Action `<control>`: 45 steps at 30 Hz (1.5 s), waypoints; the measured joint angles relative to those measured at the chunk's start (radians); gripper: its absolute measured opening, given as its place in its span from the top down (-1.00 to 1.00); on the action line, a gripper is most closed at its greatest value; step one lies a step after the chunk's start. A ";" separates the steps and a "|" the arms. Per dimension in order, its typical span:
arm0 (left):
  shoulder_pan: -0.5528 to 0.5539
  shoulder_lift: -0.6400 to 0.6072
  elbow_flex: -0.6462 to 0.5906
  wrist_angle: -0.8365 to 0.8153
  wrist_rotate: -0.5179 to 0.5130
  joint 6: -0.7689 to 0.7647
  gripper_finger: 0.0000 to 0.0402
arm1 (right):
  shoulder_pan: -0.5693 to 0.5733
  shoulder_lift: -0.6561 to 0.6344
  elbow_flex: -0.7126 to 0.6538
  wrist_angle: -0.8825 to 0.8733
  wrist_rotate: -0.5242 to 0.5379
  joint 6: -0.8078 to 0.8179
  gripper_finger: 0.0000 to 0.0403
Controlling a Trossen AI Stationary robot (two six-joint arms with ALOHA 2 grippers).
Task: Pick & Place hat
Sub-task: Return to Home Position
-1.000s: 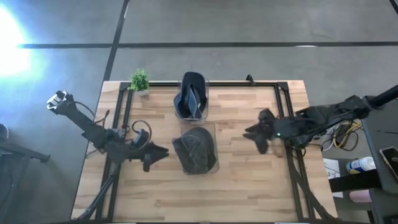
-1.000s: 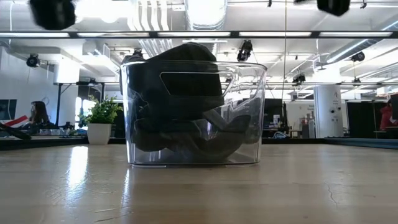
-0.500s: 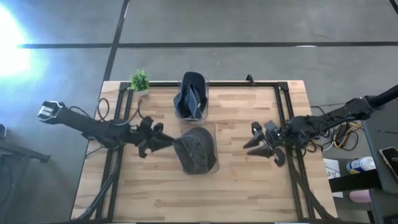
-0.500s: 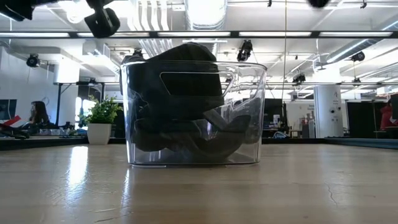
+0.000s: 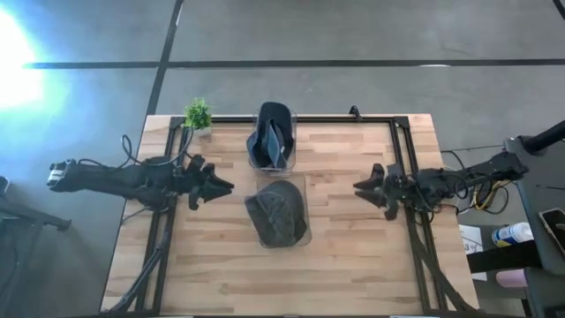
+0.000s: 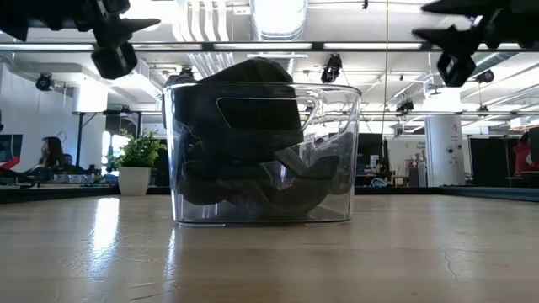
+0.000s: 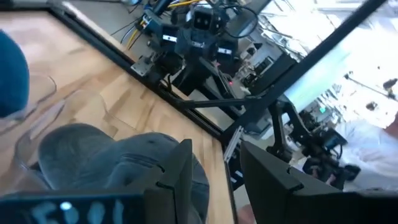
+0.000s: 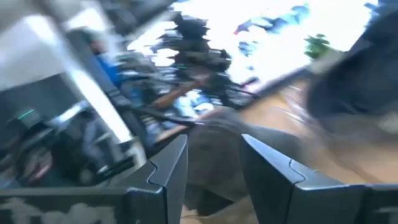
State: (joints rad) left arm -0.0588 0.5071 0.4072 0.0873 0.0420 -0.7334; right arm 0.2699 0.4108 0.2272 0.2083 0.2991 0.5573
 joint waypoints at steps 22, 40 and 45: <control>0.144 -0.276 -0.161 -0.083 0.076 0.141 0.36 | -0.005 -0.120 -0.218 0.209 -0.088 -0.131 0.35; 0.151 -0.358 -0.299 -0.001 -0.142 0.355 0.36 | -0.005 -0.121 -0.218 0.207 -0.089 -0.131 0.37; 0.151 -0.362 -0.299 -0.047 -0.168 0.426 0.36 | -0.005 -0.120 -0.218 0.208 -0.089 -0.131 0.37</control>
State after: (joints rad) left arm 0.0925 0.1448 0.1086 0.0400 -0.1263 -0.3073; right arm 0.2653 0.2909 0.0090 0.4162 0.2101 0.4263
